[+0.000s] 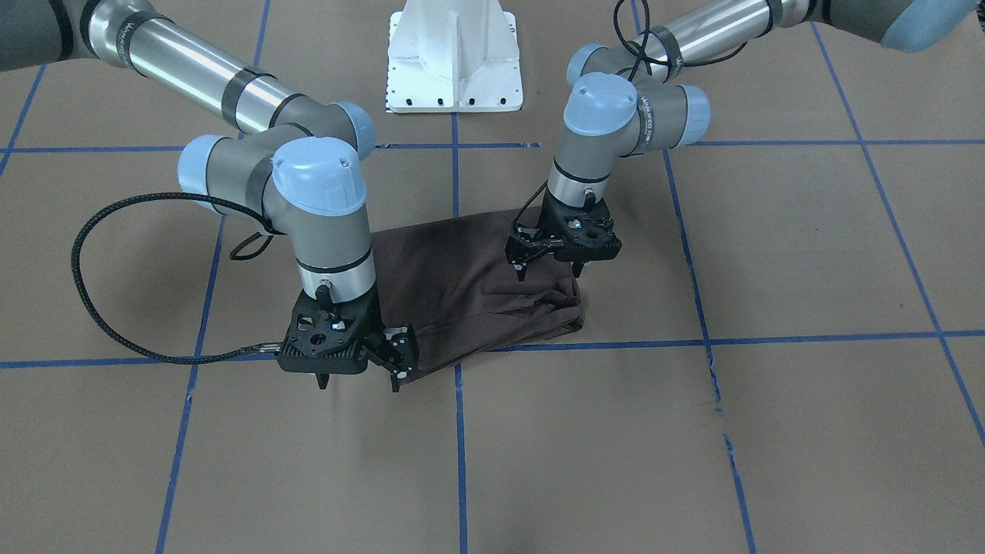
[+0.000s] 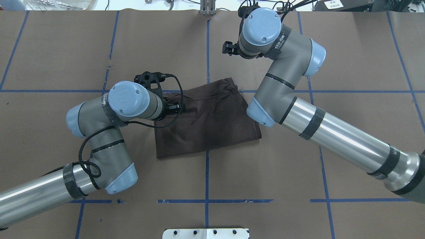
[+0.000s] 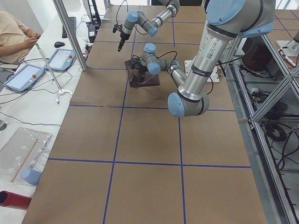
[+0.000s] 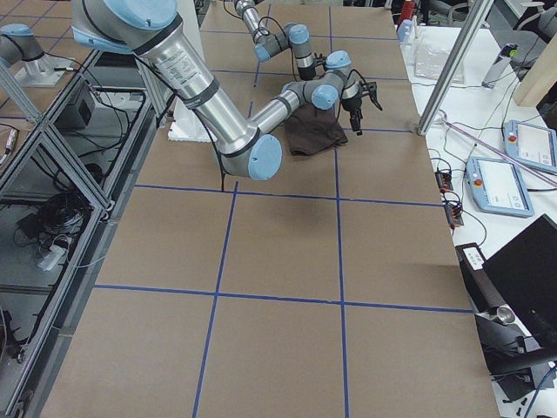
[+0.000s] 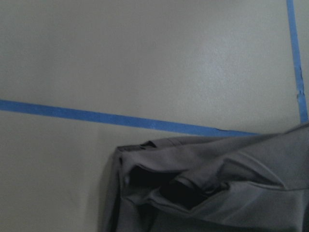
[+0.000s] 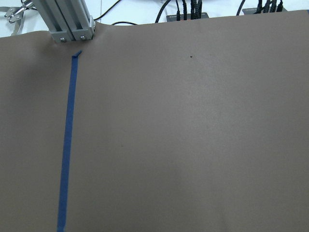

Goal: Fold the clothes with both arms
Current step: 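Release the shirt and raise both grippers away from it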

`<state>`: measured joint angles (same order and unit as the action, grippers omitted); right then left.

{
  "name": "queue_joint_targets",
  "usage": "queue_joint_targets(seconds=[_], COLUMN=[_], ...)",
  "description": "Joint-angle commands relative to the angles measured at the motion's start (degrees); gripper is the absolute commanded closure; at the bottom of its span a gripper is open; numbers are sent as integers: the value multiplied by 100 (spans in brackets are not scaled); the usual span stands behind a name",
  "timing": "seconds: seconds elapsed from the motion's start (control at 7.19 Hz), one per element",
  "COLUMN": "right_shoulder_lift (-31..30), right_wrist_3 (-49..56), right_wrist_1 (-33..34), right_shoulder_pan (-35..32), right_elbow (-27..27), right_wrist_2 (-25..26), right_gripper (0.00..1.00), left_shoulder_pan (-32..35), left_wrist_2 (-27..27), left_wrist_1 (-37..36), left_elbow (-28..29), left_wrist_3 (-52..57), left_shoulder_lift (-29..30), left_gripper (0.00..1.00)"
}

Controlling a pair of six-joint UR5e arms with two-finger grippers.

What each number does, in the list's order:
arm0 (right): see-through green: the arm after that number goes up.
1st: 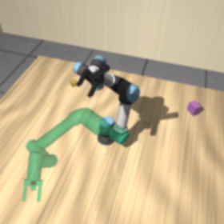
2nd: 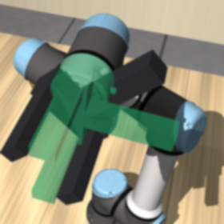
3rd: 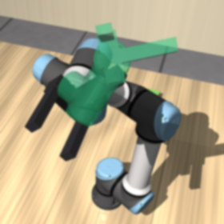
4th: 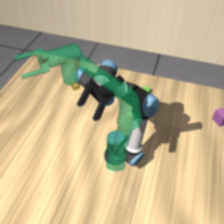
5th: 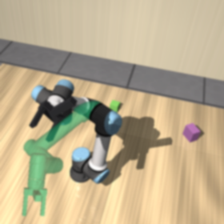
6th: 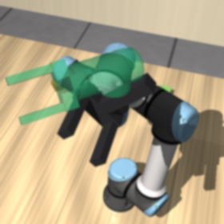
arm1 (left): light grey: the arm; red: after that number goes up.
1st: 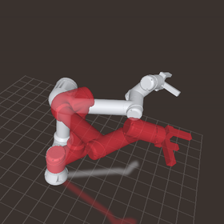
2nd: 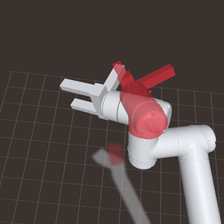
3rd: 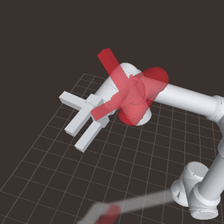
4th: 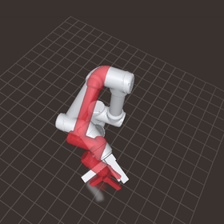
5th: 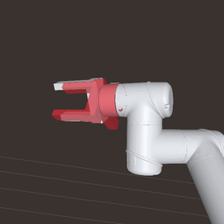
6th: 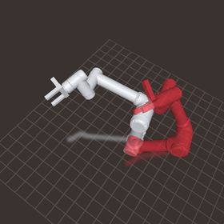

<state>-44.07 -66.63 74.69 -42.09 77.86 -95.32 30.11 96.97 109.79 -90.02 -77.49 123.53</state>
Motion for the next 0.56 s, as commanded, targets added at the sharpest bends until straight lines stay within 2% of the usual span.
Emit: queue_joint_targets(seconds=[0.0,0.28,0.42], right_shoulder_lift=[-111,-111,-111], right_wrist_3=[28,28,28], right_wrist_1=[2,2,2], right_shoulder_pan=[-1,-1,-1], right_elbow=[142,142,142], right_wrist_2=[-22,-22,-22], right_gripper=[0,0,0], left_shoulder_pan=[-137,-128,89], left_wrist_2=[-135,-213,-336], left_wrist_1=[7,7,16], left_elbow=[134,615,670], left_wrist_3=[-108,-82,-3], left_shoulder_lift=[31,337,356], left_gripper=[0,0,0])
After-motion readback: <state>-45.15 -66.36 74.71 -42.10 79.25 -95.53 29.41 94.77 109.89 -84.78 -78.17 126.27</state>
